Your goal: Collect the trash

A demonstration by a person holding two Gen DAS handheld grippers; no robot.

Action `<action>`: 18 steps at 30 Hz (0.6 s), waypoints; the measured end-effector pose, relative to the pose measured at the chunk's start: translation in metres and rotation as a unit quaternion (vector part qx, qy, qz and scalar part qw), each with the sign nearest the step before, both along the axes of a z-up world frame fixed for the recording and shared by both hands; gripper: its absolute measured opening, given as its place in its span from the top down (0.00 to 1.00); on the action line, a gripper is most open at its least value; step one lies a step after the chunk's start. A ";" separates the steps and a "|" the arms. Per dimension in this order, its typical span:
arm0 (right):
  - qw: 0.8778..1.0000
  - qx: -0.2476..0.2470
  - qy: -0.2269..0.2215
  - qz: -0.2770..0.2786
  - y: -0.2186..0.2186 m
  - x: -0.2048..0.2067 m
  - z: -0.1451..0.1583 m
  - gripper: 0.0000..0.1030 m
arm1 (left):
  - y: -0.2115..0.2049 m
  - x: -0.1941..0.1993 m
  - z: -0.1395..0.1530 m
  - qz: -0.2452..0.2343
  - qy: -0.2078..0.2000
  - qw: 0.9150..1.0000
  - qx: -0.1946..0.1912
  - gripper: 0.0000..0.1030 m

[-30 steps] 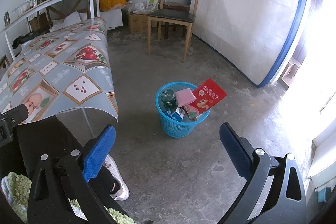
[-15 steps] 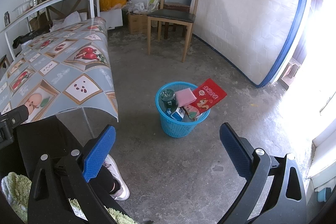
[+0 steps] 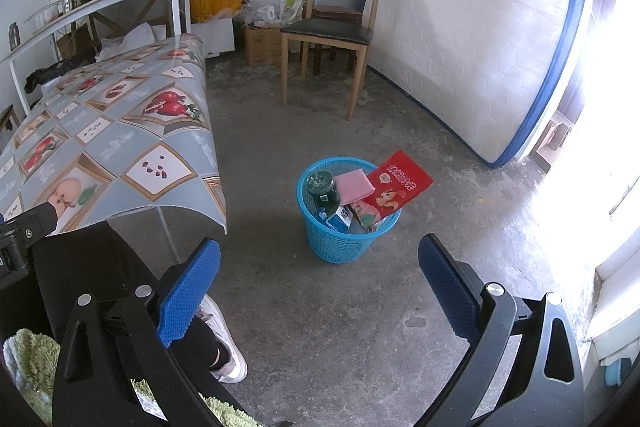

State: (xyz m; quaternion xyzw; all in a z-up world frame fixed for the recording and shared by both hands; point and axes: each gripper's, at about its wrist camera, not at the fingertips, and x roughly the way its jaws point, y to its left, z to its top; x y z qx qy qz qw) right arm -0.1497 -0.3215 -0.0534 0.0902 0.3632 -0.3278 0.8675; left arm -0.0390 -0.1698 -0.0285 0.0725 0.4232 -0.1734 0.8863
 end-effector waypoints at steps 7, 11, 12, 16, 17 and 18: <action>1.000 0.000 0.000 0.000 0.000 0.000 0.000 0.06 | 0.001 0.000 0.000 -0.001 0.001 1.000 0.000 0.08; 1.000 -0.001 0.000 0.000 0.001 0.000 0.000 0.06 | 0.001 -0.001 0.000 0.000 0.000 1.000 0.000 0.08; 1.000 -0.001 0.000 0.000 0.000 0.000 0.000 0.06 | 0.000 -0.001 0.000 0.000 0.000 1.000 0.000 0.08; 1.000 -0.001 0.000 0.001 0.001 0.000 0.000 0.06 | 0.001 0.000 0.000 0.001 0.001 1.000 0.000 0.08; 1.000 -0.001 0.000 0.001 0.001 0.001 0.000 0.06 | 0.000 0.000 0.000 0.000 0.000 1.000 0.000 0.08; 1.000 -0.001 0.000 0.001 0.001 0.001 0.000 0.06 | 0.000 0.000 0.000 0.000 0.000 1.000 0.000 0.08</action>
